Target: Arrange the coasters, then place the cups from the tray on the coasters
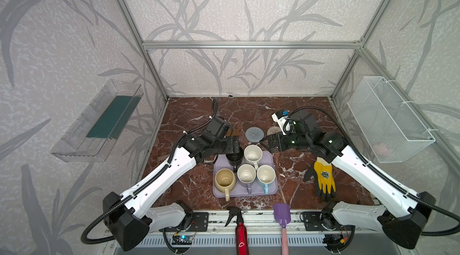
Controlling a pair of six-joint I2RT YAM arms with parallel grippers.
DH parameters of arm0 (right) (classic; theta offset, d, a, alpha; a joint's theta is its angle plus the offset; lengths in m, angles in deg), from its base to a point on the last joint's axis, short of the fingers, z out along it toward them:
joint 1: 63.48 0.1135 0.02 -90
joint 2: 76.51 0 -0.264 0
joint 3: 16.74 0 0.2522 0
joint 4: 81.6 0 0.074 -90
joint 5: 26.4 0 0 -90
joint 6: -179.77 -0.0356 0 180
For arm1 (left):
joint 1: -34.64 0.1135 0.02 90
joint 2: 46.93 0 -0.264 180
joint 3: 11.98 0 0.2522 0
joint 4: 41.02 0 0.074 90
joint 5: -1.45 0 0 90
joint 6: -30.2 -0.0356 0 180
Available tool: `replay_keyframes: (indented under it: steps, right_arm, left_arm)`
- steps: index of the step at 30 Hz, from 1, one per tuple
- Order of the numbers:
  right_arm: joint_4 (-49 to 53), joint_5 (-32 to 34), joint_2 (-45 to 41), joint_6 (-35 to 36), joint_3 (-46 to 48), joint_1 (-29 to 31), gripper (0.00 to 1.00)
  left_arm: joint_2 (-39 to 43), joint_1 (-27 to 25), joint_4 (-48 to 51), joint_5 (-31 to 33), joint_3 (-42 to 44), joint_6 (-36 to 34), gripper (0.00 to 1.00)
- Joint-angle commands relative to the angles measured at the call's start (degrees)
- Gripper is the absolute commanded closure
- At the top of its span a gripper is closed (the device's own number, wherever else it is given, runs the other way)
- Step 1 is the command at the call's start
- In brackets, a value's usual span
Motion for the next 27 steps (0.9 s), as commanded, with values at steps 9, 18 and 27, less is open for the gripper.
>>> replay_keyframes:
  steps: [9,18,27]
  right_arm:
    - [-4.2,0.0,0.6,-3.1,3.5,2.7,0.01]
    - [-5.5,-0.9,0.6,-3.7,6.8,2.7,0.01]
    - [-7.5,-1.2,1.2,-3.9,8.8,2.7,0.01]
  left_arm:
    - [-2.3,-2.6,1.8,0.8,5.2,4.1,0.35]
    - [-7.0,-7.9,2.6,6.3,5.2,8.4,0.44]
    - [-8.2,-9.2,-0.4,4.8,6.4,9.3,0.52]
